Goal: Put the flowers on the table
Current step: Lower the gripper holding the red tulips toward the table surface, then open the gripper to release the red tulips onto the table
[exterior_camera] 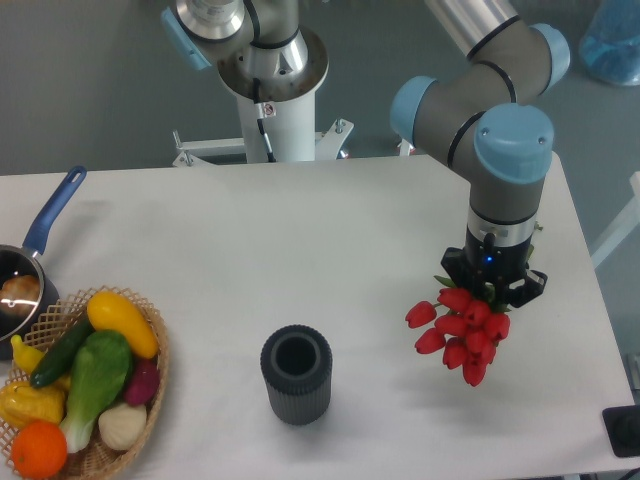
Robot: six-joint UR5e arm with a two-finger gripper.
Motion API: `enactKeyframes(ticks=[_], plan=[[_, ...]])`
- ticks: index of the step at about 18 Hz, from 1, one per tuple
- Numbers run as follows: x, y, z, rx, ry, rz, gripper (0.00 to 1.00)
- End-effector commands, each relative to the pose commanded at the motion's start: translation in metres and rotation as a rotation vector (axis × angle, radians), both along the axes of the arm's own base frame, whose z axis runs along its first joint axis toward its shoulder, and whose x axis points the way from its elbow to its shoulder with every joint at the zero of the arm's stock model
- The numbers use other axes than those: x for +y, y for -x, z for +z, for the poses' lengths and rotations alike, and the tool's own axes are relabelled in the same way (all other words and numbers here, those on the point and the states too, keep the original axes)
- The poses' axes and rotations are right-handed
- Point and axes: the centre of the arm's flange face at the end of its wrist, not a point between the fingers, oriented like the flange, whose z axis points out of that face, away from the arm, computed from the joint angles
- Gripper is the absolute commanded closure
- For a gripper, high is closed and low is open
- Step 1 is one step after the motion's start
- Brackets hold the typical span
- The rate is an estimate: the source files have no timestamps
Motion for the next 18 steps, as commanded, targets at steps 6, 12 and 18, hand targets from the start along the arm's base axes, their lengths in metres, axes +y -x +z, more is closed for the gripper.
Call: enactKeyframes(ticks=[6,12,18], plan=[[0.019,-0.02,-0.021,-0.036,0.012,-0.034,0.71],[0.025,-0.027,-0.026,-0.01,0.002,-0.05,0.0],[0.021,-0.023,-0.017,0.028,-0.003,-0.046,0.0]])
